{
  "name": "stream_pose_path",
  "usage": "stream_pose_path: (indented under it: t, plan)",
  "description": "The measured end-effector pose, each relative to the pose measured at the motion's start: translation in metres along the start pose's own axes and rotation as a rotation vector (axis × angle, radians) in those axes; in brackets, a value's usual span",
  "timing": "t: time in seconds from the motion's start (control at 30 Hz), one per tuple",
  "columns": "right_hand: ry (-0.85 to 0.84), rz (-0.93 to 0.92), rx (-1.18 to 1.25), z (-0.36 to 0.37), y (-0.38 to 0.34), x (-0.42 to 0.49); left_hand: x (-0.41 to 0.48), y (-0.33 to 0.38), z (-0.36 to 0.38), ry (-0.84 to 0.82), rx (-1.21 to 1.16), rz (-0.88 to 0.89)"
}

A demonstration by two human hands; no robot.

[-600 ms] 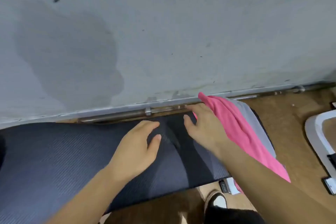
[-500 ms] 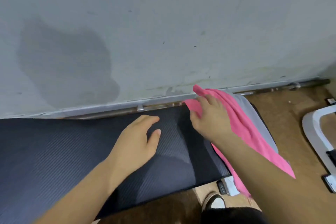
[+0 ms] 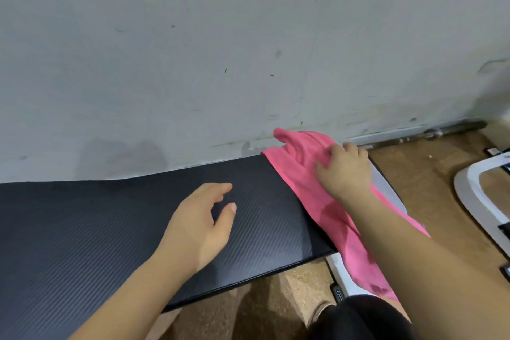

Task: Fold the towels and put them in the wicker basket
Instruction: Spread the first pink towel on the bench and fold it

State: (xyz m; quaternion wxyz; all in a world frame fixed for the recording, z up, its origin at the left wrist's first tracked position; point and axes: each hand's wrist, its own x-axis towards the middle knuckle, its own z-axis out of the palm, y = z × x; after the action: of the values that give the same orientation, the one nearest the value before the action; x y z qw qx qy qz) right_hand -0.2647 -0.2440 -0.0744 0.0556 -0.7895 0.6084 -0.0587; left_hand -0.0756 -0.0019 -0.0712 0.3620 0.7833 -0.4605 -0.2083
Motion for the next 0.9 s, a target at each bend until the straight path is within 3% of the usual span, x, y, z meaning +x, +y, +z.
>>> stream_pose_path:
  t: [0.07,0.23,0.33,0.57,0.7,0.8,0.9]
  plan:
    - [-0.023,0.016,0.129,-0.009,0.004,-0.007,-0.008,0.01,-0.005,0.016,0.005,-0.015]
    - [0.179,-0.147,0.52,-0.045,-0.019,-0.038,-0.025,0.039,-0.012,0.0,-0.025,-0.015]
    - [0.149,-0.141,0.862,-0.071,-0.038,-0.058,-0.036,0.058,-0.013,-0.007,-0.081,0.008]
    - [-0.206,-0.11,1.541,-0.094,-0.094,-0.115,-0.06,0.066,-0.032,0.099,-0.344,-0.094]
    - [-0.354,-0.183,1.639,-0.096,-0.132,-0.136,-0.061,0.037,-0.048,0.209,-0.543,-0.229]
    - [-0.403,-0.145,1.653,-0.08,-0.146,-0.146,-0.06,0.012,-0.057,0.272,-0.779,-0.354]
    - [-0.438,-0.071,1.592,-0.053,-0.154,-0.154,-0.056,-0.004,-0.067,0.317,-0.896,-0.359]
